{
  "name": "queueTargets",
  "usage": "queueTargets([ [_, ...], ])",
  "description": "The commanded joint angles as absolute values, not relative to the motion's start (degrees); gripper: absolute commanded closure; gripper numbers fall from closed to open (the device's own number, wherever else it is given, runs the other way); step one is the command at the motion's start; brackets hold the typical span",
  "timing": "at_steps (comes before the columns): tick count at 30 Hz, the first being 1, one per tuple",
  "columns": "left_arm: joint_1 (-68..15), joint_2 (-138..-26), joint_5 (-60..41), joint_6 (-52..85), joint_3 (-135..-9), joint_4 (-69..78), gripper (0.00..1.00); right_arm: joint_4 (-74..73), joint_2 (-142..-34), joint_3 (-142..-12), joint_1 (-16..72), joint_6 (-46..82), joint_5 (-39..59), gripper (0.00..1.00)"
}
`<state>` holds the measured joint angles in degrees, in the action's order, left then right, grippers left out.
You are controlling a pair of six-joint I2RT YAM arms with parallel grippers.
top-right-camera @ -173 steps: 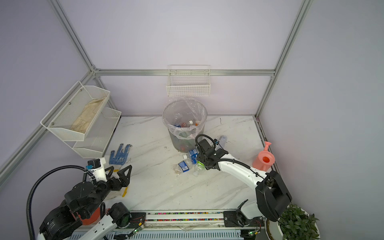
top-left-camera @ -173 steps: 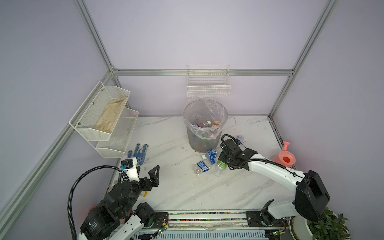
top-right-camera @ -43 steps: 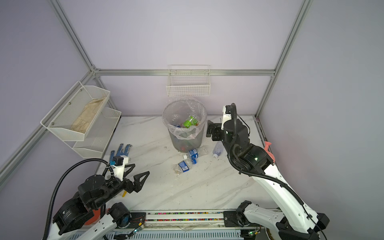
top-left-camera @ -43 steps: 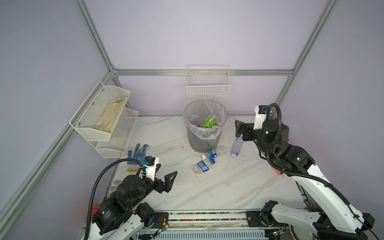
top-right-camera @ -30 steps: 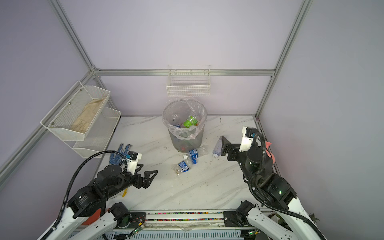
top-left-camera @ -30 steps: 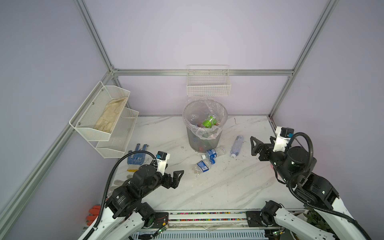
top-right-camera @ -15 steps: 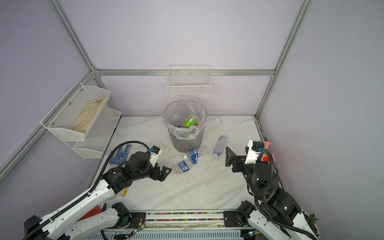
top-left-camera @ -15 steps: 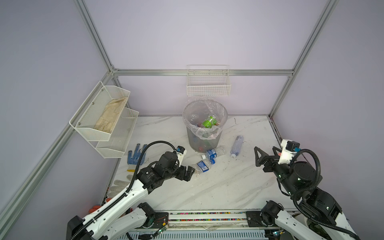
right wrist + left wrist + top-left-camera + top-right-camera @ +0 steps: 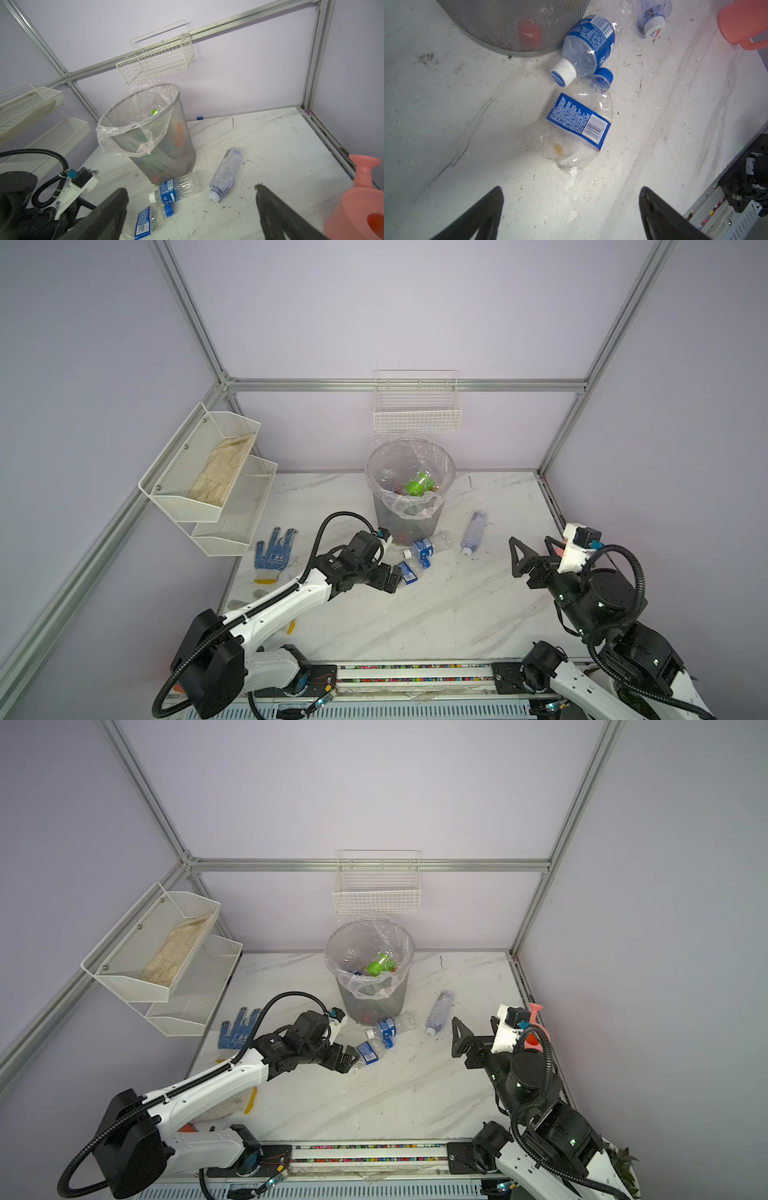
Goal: Throw the plastic bottles in the bin
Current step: 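Lower the left gripper onto the blue-labelled crushed clear bottle and close it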
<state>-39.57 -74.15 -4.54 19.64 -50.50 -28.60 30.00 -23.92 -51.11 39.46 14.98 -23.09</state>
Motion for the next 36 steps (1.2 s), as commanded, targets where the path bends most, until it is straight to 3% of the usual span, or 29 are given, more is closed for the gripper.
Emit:
queueTargets([
  [1,-40.0,-77.2,-5.6,16.9,-57.7,-26.2,0.0,28.0,-23.9,-50.9,39.4,15.2,-22.7,0.03],
  [19,-41.8,-93.8,-5.9,14.9,-63.3,-24.5,0.01,27.8,-24.5,-51.1,39.4,14.7,-22.4,0.03],
  [28,-42.9,-97.6,-5.1,14.5,-63.5,-24.7,0.09,27.8,-24.8,-51.1,39.4,14.7,-22.7,0.03],
  [36,-44.5,-99.6,-4.1,14.1,-63.4,-26.2,0.28,27.8,-24.8,-51.0,39.4,14.7,-22.9,0.03],
])
